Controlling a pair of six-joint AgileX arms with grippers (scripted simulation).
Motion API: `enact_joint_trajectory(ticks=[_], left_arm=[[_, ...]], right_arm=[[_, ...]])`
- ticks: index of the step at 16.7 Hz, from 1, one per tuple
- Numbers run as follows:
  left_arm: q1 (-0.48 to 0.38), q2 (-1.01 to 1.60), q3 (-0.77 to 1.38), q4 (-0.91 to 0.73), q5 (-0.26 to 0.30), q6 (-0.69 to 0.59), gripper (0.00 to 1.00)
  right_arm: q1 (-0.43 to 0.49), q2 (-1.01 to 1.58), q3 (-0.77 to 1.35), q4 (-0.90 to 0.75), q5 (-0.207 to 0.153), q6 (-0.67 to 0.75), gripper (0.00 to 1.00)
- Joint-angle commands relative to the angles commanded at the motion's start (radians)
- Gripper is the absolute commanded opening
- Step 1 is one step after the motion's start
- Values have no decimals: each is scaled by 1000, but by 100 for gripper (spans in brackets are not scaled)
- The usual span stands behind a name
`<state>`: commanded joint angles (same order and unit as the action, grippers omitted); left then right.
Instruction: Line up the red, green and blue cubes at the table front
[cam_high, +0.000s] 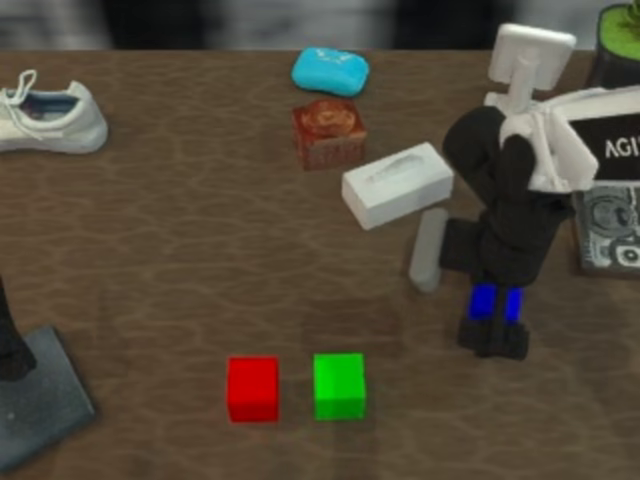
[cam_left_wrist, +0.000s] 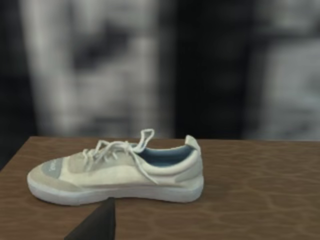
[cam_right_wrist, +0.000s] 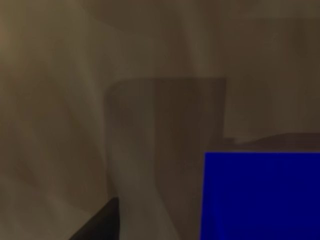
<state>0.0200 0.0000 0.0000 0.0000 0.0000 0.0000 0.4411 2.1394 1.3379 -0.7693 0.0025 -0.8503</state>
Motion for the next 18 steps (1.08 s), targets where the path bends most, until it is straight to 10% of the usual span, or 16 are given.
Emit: enact_joint_trajectory(ticks=[10, 18], left_arm=[[0, 0, 0, 0, 0, 0, 100], [0, 0, 0, 0, 0, 0, 100]], right_arm=[[0, 0, 0, 0, 0, 0, 2], [0, 0, 0, 0, 0, 0, 0]])
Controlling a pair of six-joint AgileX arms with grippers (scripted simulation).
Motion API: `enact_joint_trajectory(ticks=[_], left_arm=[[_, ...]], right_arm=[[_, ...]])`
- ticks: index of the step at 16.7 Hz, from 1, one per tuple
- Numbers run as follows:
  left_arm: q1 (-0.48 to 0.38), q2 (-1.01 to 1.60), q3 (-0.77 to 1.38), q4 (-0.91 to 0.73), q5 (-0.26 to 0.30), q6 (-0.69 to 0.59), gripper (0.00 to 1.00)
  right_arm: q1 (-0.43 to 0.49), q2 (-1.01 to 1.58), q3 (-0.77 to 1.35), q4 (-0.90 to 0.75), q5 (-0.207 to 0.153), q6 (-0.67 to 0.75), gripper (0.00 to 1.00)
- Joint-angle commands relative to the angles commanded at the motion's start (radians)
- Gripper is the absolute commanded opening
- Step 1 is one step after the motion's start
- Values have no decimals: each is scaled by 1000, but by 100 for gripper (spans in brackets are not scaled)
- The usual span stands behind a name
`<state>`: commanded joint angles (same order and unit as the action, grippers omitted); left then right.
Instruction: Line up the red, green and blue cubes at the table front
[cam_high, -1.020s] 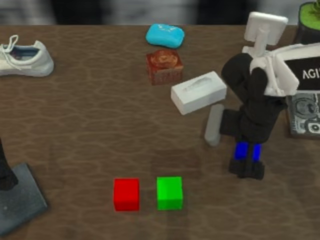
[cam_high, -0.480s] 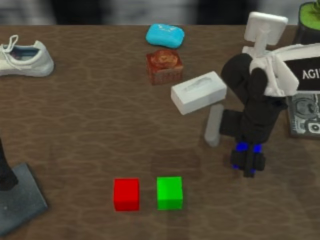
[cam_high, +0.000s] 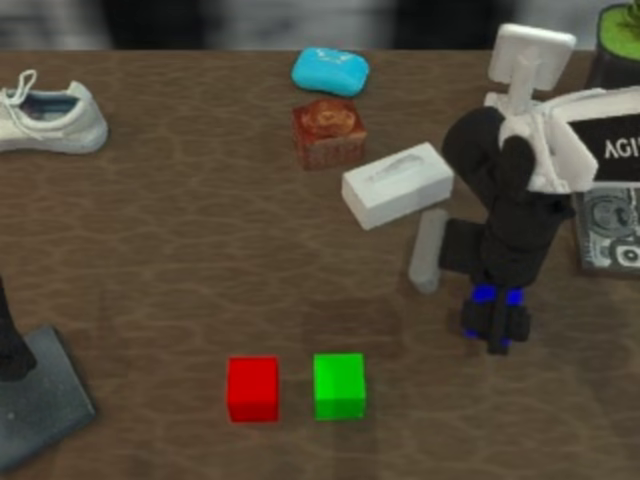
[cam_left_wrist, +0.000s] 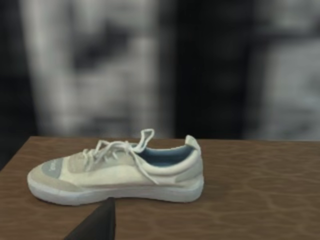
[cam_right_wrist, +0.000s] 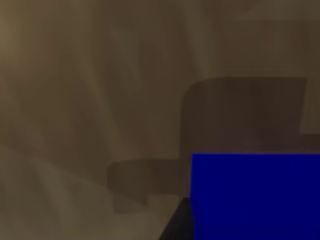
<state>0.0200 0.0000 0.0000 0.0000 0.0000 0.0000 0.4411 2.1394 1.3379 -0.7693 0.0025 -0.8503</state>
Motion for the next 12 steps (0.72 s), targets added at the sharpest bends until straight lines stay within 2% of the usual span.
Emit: enact_joint_trajectory(ticks=[3, 9, 12], left_arm=[[0, 0, 0, 0, 0, 0, 100], [0, 0, 0, 0, 0, 0, 100], [0, 0, 0, 0, 0, 0, 100]], right_arm=[[0, -17, 12, -26, -2, 3, 0], [7, -102, 116, -223, -3, 1, 0], [8, -121, 132, -252, -3, 2, 0]])
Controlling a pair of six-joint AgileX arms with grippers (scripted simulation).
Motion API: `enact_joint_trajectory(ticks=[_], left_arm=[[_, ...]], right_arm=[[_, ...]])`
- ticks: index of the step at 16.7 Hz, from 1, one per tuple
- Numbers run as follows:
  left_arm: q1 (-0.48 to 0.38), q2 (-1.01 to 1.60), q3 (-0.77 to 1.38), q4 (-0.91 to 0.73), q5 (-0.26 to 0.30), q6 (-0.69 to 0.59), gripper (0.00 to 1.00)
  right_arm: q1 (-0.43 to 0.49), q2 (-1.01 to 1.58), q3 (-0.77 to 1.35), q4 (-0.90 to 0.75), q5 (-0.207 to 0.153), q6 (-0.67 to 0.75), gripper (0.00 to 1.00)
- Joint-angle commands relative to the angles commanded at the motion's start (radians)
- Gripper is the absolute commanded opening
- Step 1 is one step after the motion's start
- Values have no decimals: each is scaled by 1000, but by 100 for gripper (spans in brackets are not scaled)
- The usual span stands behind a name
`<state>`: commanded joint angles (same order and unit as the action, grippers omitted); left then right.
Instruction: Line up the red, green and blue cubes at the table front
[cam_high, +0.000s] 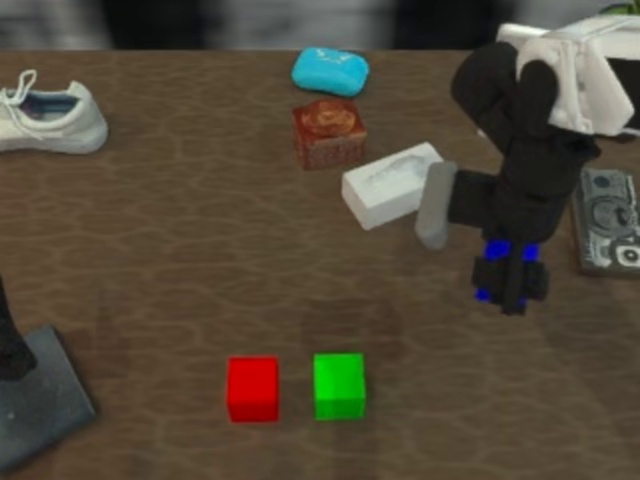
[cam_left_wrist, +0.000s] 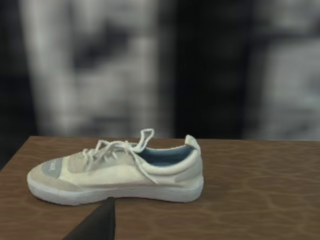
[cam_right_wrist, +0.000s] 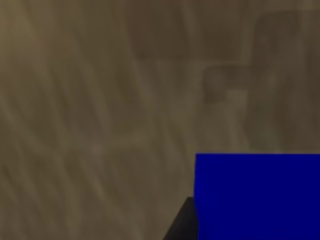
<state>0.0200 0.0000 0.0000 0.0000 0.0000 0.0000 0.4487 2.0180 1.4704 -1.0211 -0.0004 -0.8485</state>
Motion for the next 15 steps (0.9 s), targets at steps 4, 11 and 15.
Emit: enact_joint_trajectory(ticks=[4, 11, 15], left_arm=[[0, 0, 0, 0, 0, 0, 100], [0, 0, 0, 0, 0, 0, 100], [0, 0, 0, 0, 0, 0, 100]], right_arm=[[11, -6, -10, 1, 0, 1, 0], [237, -142, -131, -14, -1, 4, 0], [281, -172, -156, -16, -1, 4, 0]])
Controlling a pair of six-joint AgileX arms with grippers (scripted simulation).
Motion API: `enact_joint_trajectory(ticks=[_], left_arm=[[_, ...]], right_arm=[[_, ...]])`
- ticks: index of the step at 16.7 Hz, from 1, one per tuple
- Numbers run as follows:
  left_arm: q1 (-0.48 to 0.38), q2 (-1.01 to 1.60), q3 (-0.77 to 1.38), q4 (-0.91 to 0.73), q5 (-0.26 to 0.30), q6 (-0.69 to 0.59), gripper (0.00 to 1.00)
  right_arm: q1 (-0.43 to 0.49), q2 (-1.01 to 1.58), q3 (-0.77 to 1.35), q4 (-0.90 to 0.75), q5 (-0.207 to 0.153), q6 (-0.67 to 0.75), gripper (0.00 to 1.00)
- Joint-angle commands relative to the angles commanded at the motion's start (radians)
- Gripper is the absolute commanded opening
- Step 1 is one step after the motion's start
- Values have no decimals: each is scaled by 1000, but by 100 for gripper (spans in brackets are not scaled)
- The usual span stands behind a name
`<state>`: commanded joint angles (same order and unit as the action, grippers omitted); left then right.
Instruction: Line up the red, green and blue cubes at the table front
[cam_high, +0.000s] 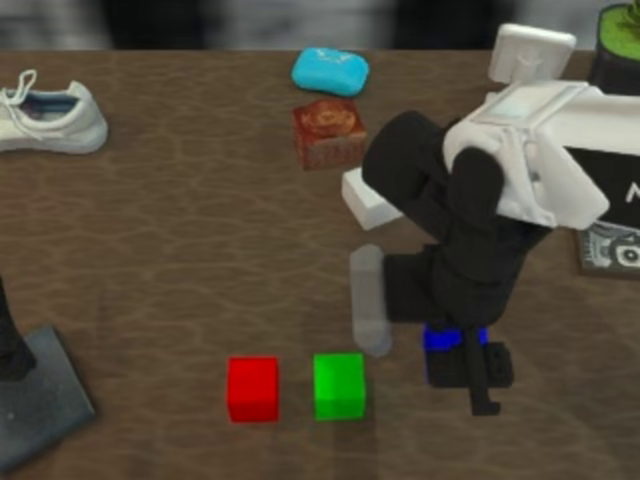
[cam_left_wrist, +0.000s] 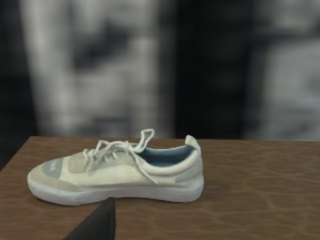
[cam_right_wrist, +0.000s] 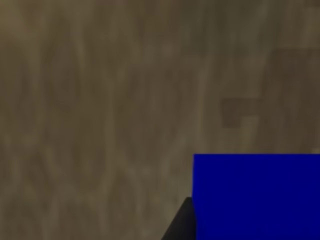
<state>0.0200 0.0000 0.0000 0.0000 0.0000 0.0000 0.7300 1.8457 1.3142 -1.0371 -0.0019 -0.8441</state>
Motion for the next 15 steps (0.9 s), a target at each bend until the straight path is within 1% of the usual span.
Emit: enact_joint_trajectory(ticks=[4, 11, 15], left_arm=[[0, 0, 0, 0, 0, 0, 100], [0, 0, 0, 0, 0, 0, 100], [0, 0, 0, 0, 0, 0, 100]], right_arm=[[-4, 10, -9, 17, 0, 2, 0], [-1, 99, -150, 253, 0, 2, 0], [0, 106, -159, 265, 1, 1, 0]])
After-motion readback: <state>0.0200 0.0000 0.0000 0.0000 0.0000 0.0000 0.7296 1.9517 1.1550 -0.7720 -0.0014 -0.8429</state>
